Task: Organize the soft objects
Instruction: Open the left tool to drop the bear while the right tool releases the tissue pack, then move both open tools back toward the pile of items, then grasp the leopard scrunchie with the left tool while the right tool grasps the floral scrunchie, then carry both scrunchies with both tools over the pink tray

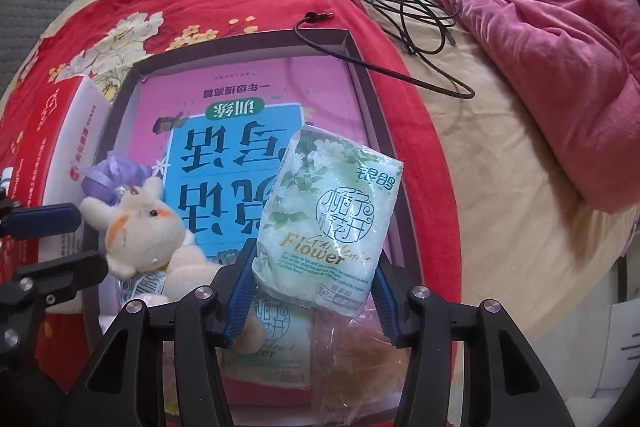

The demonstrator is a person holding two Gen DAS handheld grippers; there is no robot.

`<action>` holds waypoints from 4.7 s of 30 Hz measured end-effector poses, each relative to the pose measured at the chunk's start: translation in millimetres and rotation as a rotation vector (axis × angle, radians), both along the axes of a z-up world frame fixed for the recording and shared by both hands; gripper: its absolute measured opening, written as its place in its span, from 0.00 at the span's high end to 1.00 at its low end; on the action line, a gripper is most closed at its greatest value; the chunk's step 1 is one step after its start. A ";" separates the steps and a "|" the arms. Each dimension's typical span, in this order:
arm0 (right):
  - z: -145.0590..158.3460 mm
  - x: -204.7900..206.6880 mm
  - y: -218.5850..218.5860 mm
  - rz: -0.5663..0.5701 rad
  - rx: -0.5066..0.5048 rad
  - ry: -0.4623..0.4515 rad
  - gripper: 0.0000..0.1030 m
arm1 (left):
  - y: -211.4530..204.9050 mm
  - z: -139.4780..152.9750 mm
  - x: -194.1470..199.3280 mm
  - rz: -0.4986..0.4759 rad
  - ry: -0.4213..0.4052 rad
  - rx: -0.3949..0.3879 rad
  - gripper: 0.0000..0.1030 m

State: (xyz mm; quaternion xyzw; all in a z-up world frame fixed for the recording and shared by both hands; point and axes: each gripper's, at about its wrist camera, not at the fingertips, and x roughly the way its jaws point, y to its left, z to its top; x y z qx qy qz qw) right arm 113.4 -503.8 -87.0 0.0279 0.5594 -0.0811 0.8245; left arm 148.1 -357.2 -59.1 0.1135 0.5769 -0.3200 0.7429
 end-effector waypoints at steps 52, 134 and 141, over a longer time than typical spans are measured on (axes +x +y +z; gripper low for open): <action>126.0 -62.3 95.6 0.044 -0.032 -0.279 0.31 | 167.0 105.3 -32.1 0.228 -0.163 -0.116 0.37; 95.3 36.5 279.9 0.345 0.100 -0.254 0.95 | 319.8 50.2 30.4 0.431 -0.084 -0.197 0.87; 113.1 26.4 273.8 0.336 0.113 -0.293 0.95 | 315.5 62.6 22.6 0.425 -0.113 -0.197 0.87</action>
